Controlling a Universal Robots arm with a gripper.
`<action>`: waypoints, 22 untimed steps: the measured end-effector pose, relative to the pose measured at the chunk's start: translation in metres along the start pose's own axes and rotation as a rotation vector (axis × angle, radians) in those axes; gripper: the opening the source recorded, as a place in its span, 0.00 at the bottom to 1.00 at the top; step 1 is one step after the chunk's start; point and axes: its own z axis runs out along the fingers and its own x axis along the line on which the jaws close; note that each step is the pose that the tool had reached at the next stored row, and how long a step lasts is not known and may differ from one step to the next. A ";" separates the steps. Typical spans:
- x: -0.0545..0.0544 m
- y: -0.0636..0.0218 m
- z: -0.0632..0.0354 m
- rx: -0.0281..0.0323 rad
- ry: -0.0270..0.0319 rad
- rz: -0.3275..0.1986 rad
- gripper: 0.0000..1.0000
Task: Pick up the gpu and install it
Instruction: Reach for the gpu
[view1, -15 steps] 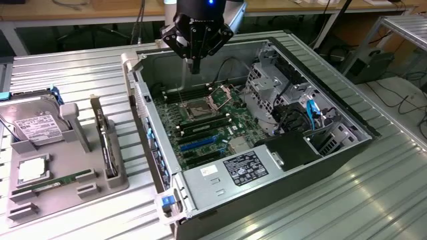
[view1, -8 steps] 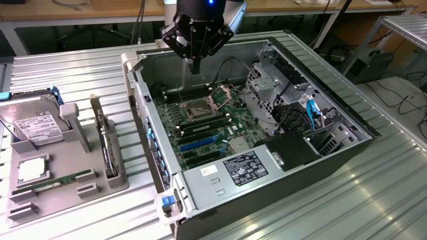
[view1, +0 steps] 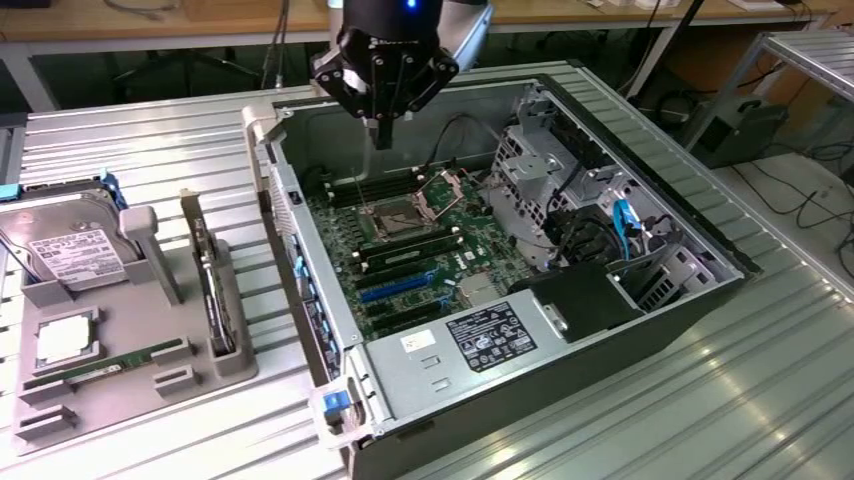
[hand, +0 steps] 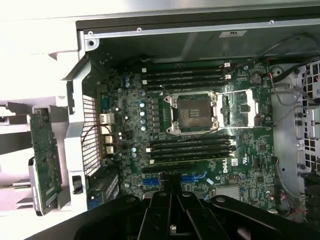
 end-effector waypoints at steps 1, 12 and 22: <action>0.005 -0.0007 -0.0001 -0.0001 -0.0001 0.000 0.11; 0.070 -0.0147 -0.0017 -0.0002 -0.0001 0.000 0.11; 0.116 -0.0288 0.0056 0.0008 -0.0001 0.000 0.11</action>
